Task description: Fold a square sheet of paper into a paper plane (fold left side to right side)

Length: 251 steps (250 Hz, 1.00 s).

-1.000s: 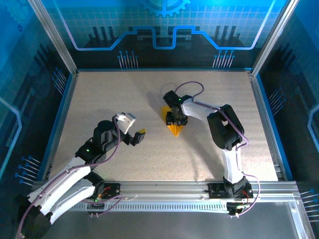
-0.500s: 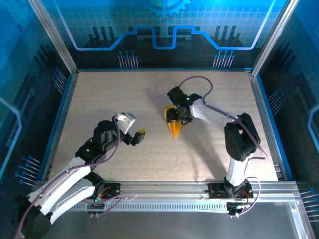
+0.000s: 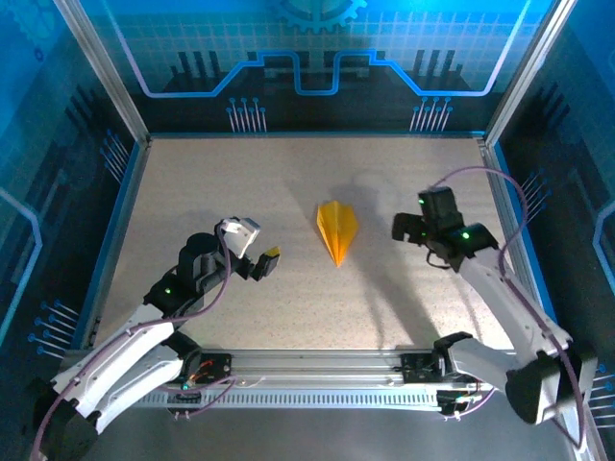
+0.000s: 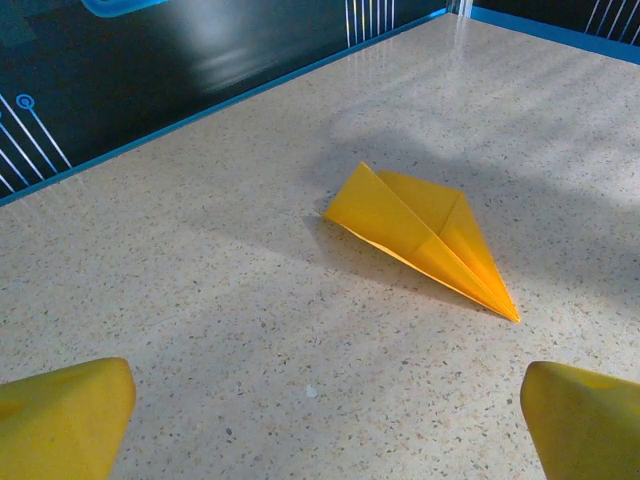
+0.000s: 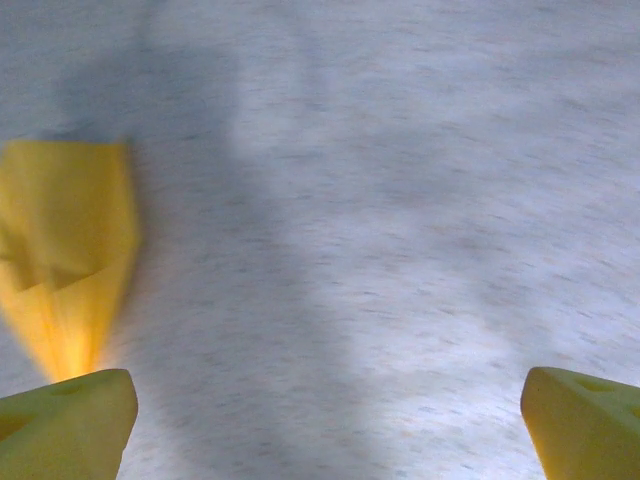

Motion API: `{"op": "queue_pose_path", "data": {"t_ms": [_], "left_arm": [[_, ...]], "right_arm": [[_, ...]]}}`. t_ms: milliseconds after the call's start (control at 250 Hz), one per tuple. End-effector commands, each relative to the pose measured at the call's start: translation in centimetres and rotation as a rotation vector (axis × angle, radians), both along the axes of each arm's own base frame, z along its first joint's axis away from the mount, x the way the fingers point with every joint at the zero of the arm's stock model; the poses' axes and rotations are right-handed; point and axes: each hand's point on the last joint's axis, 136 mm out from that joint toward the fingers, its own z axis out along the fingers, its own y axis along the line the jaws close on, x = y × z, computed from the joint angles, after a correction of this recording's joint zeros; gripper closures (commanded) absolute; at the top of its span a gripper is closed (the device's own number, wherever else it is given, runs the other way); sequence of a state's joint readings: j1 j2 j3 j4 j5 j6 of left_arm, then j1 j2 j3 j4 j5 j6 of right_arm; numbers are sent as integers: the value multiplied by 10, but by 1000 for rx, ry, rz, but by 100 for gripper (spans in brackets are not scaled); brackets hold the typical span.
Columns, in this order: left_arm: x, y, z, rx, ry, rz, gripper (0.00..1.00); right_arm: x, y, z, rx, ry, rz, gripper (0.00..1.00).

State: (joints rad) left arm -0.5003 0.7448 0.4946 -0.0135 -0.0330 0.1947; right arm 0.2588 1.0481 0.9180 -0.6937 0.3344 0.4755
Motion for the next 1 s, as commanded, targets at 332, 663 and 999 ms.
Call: {"op": "queue_pose_path", "data": {"t_ms": [332, 663, 999], "left_arm": [[5, 6, 16, 18, -61, 28, 0], [7, 5, 10, 30, -51, 28, 0], [28, 40, 2, 34, -75, 267, 0]], "right_arm": [[19, -73, -44, -186, -294, -119, 1], [64, -57, -57, -206, -462, -28, 1], [102, -34, -60, -259, -588, 93, 1]]}}
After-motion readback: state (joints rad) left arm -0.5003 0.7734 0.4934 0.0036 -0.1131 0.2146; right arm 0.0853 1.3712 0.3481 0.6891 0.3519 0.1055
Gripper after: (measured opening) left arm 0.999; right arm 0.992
